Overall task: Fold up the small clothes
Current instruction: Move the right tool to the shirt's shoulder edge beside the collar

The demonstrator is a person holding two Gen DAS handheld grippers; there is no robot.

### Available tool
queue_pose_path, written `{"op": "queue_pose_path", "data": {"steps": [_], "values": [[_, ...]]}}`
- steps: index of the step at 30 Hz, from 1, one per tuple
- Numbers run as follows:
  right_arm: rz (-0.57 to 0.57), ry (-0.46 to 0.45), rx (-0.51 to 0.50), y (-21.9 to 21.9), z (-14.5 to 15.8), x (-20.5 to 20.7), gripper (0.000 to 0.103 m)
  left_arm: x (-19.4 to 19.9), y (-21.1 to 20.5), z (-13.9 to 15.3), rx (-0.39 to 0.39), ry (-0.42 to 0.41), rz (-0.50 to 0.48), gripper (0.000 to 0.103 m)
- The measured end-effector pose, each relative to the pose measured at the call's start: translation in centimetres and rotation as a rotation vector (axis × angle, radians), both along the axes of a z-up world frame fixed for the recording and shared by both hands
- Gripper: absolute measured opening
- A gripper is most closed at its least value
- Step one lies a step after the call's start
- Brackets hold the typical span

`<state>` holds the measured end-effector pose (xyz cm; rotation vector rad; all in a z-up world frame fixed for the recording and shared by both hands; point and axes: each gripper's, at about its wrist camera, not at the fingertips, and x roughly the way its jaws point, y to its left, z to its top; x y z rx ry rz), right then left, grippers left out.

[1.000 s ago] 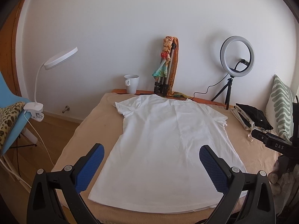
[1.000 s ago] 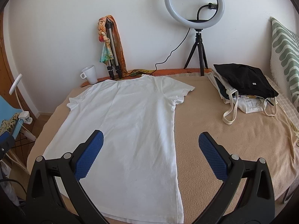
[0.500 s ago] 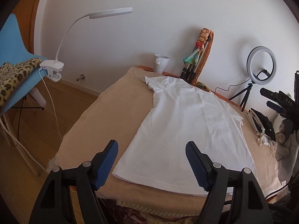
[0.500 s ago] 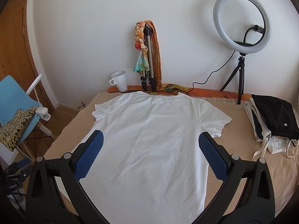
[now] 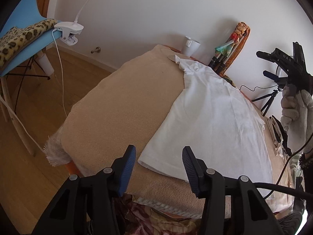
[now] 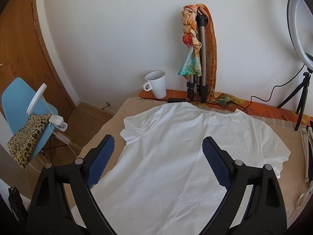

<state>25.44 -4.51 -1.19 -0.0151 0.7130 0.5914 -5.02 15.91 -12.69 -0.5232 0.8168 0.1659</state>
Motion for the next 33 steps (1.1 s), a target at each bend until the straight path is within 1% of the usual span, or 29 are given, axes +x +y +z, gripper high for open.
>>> {"op": "queue_pose_path", "data": {"steps": [3, 6, 10, 13, 16, 18, 19, 22, 25, 29, 33], "values": [[0.019, 0.031, -0.009, 2.9, -0.6, 1.6, 0.088, -0.3, 0.1, -1.2, -0.013, 0.017, 0.051, 0.049], [0.051, 0.045, -0.032, 6.0, -1.3, 3.0, 0.087, -0.2, -0.1, -1.9, -0.03, 0.026, 0.069, 0.048], [0.069, 0.083, -0.06, 9.6, -2.4, 5.4, 0.087, 0.2, -0.4, -2.0, -0.029, 0.028, 0.06, 0.043], [0.074, 0.114, -0.061, 12.0, -3.4, 7.5, 0.087, 0.5, -0.7, -1.8, -0.007, 0.025, 0.048, 0.043], [0.069, 0.135, -0.07, 14.1, -4.4, 9.2, 0.086, 0.8, -0.9, -2.1, -0.003, 0.031, 0.029, 0.042], [0.074, 0.153, -0.078, 15.5, -5.4, 10.1, 0.086, 0.9, -0.7, -2.4, -0.016, 0.038, 0.025, 0.04], [0.078, 0.164, -0.083, 16.2, -6.0, 10.5, 0.084, 0.9, -0.5, -2.5, -0.024, 0.041, 0.028, 0.04], [0.084, 0.182, -0.114, 18.3, -7.8, 11.5, 0.081, 1.0, 0.0, -3.0, -0.051, 0.049, 0.038, 0.04], [0.098, 0.195, -0.15, 20.4, -9.7, 12.2, 0.079, 1.2, 0.2, -3.4, -0.093, 0.058, 0.032, 0.037], [0.111, 0.186, -0.226, 23.0, -11.8, 13.0, 0.074, 1.7, -0.1, -3.3, -0.082, 0.059, 0.019, 0.036], [0.108, 0.188, -0.289, 24.8, -13.8, 14.0, 0.072, 2.1, -0.1, -3.3, -0.092, 0.057, 0.015, 0.035]]}}
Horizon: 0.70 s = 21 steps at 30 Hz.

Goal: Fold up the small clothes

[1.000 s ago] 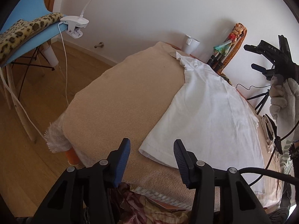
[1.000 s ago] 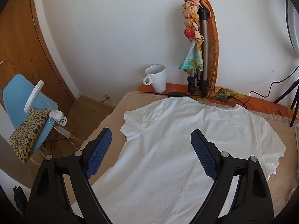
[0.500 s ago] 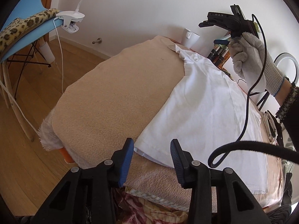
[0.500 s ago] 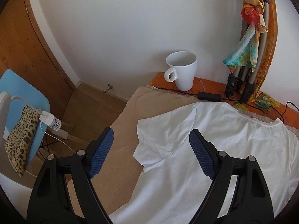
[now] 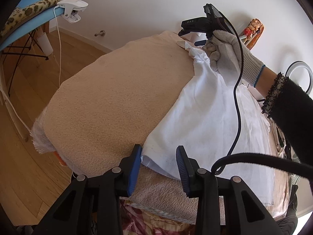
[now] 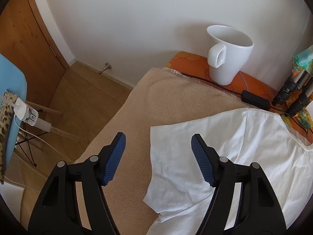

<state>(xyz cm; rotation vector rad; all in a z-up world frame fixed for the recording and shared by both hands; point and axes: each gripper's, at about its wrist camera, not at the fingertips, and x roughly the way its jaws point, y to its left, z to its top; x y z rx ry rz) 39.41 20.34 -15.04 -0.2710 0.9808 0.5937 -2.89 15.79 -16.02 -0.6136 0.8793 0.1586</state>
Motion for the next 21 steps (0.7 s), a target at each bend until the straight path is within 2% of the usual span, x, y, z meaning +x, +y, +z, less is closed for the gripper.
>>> {"op": "queue_pose_path", "data": {"steps": [4, 8, 11, 12, 14, 15, 17, 18, 21], "values": [[0.006, 0.004, -0.063, 1.3, -1.7, 0.8, 0.063, 0.5, 0.1, -0.1, 0.016, 0.004, -0.001, 0.03], [0.023, -0.006, -0.109, 2.4, -2.8, 1.0, 0.061, 0.4, 0.2, -0.2, 0.013, 0.003, 0.007, 0.018], [0.042, -0.052, -0.167, 3.1, -3.2, 0.5, 0.055, 0.3, 0.2, -0.3, 0.011, 0.001, 0.006, 0.014], [0.051, -0.062, -0.176, 3.2, -3.2, 0.2, 0.052, 0.3, 0.3, -0.3, 0.007, -0.002, 0.005, 0.013], [0.052, -0.093, -0.207, 3.4, -3.1, -0.1, 0.038, 0.2, 0.3, -0.2, -0.003, -0.014, 0.0, 0.003], [0.054, -0.103, -0.222, 3.4, -3.0, -0.2, 0.027, 0.2, 0.3, -0.1, -0.002, -0.019, -0.005, 0.002], [0.047, -0.121, -0.254, 3.3, -3.0, -0.3, 0.013, 0.1, 0.0, 0.1, 0.011, -0.028, -0.012, 0.0], [0.044, -0.128, -0.258, 3.2, -2.8, -0.3, 0.009, 0.1, 0.0, 0.3, 0.01, -0.034, -0.015, 0.0], [0.041, -0.151, -0.222, 2.3, -1.8, -0.4, 0.008, -0.1, -0.1, 0.8, 0.003, -0.064, -0.022, 0.0]]}}
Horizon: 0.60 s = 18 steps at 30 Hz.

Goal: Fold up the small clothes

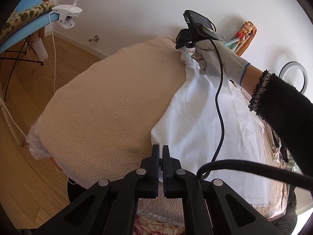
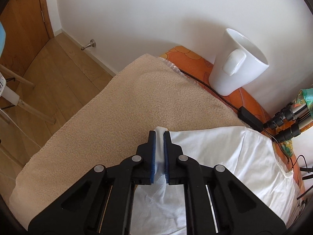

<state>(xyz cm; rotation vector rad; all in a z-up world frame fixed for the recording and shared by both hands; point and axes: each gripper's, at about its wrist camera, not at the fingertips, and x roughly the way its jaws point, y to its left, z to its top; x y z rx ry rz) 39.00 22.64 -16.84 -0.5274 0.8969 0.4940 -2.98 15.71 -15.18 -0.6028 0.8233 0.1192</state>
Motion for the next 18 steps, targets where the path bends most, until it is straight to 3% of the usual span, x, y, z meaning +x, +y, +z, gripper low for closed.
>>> {"op": "queue_pose_path", "data": {"steps": [11, 18], "values": [[-0.078, -0.039, 0.134, -4.9, 3.9, 1.6, 0.006, -0.3, -2.2, 2.9, 0.047, -0.111, -0.087, 0.0], [-0.143, -0.064, 0.212, -10.3, 5.9, 1.3, 0.006, 0.4, -4.8, 4.6, 0.085, -0.158, -0.18, 0.0]]}}
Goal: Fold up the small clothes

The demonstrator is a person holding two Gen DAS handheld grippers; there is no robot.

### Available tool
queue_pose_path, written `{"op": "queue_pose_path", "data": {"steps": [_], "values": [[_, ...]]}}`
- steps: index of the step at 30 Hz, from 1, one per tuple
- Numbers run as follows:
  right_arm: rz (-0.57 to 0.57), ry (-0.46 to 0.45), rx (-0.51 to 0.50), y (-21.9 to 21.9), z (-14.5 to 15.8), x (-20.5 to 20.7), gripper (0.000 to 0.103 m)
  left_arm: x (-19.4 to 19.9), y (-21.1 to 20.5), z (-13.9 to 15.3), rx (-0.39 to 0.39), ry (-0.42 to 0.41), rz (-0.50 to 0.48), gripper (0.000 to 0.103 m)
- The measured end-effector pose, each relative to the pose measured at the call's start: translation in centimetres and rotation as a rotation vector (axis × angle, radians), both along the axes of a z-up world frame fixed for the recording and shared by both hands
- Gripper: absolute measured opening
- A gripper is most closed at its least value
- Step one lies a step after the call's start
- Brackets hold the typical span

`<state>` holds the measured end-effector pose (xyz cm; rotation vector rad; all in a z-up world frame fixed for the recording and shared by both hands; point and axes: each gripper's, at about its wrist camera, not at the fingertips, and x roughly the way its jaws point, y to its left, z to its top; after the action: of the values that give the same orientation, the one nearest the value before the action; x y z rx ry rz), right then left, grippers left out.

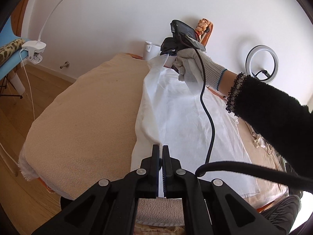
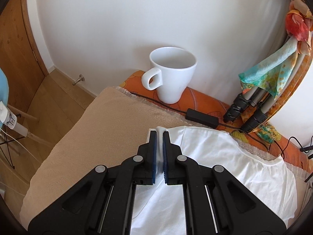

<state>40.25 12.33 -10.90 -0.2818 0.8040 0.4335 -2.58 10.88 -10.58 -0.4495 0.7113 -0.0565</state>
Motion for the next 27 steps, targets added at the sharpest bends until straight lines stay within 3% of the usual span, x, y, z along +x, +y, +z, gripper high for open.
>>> {"op": "queue_pose_path", "data": {"steps": [6, 12, 15, 23, 26, 27], "values": [[-0.113, 0.003, 0.083, -7.3, 0.0, 0.1, 0.006, 0.9, -3.6, 0.4, 0.045, -0.011, -0.122, 0.0], [-0.196, 0.02, 0.076, -13.6, -1.8, 0.4, 0.006, 1.4, -7.6, 0.1, 0.081, 0.01, -0.23, 0.0], [-0.217, 0.032, 0.081, -15.1, -2.6, 0.8, 0.006, 1.6, -9.1, 0.1, 0.12, 0.017, -0.258, 0.0], [-0.212, 0.037, 0.033, -14.9, -3.6, 0.9, 0.006, 1.8, -9.9, -0.5, 0.105, 0.055, -0.325, 0.001], [-0.239, 0.058, 0.003, -15.1, -3.9, 1.2, 0.008, 1.5, -10.4, -0.4, 0.112, 0.059, -0.354, 0.017], [-0.247, 0.052, 0.0, -15.3, -3.8, 1.2, 0.018, 1.2, -10.5, -0.3, 0.121, 0.055, -0.36, 0.019]]}}
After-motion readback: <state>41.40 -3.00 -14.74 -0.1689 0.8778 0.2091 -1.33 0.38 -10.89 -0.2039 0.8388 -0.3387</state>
